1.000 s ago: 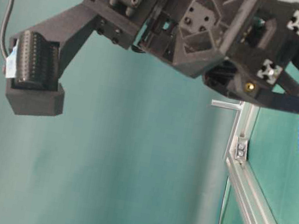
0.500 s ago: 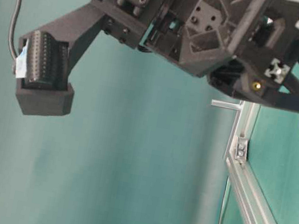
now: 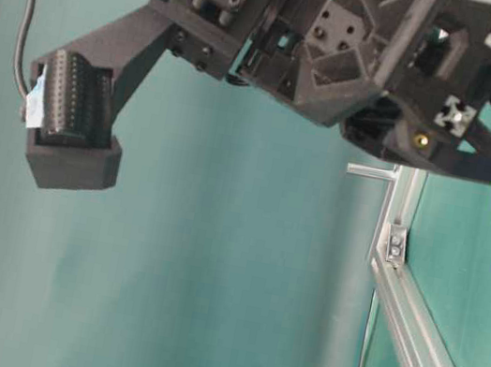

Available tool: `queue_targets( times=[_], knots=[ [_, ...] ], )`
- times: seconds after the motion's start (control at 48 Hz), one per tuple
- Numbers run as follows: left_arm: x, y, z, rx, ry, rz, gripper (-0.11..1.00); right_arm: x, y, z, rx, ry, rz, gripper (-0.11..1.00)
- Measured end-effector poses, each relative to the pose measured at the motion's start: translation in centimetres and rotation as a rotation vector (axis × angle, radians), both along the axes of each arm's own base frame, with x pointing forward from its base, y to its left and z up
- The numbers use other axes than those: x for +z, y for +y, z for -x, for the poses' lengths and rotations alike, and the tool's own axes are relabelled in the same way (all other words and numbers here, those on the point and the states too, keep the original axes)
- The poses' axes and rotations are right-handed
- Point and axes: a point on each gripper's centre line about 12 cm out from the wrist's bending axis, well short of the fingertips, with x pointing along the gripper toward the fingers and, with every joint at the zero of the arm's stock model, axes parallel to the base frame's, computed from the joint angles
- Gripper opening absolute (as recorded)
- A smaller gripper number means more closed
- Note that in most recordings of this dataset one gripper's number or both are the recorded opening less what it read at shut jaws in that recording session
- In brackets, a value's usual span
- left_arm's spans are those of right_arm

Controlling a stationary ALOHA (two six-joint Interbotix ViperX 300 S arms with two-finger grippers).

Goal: Find the location of the shaft and insert the gear.
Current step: 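Push the blue gear onto the shaft with the right gripper, then open the right gripper and withdraw it rightward from the gear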

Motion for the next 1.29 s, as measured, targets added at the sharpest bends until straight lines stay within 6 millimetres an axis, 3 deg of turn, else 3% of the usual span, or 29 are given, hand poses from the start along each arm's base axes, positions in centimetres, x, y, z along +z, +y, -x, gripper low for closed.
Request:
queue_targets(
  times=[0.208, 0.916, 1.291],
  knots=[
    [0.0, 0.0, 0.0, 0.002, 0.002, 0.0, 0.02, 0.9, 0.0, 0.1, 0.01, -0.022, 0.007, 0.8],
    [0.0, 0.0, 0.0, 0.002, 0.0, 0.0, 0.02, 9.2, -0.9, 2.1, 0.017, -0.18, 0.051, 0.8],
    [0.0, 0.0, 0.0, 0.002, 0.0, 0.0, 0.02, 10.8, -1.2, 3.4, 0.021, -0.217, 0.062, 0.8]
  ],
)
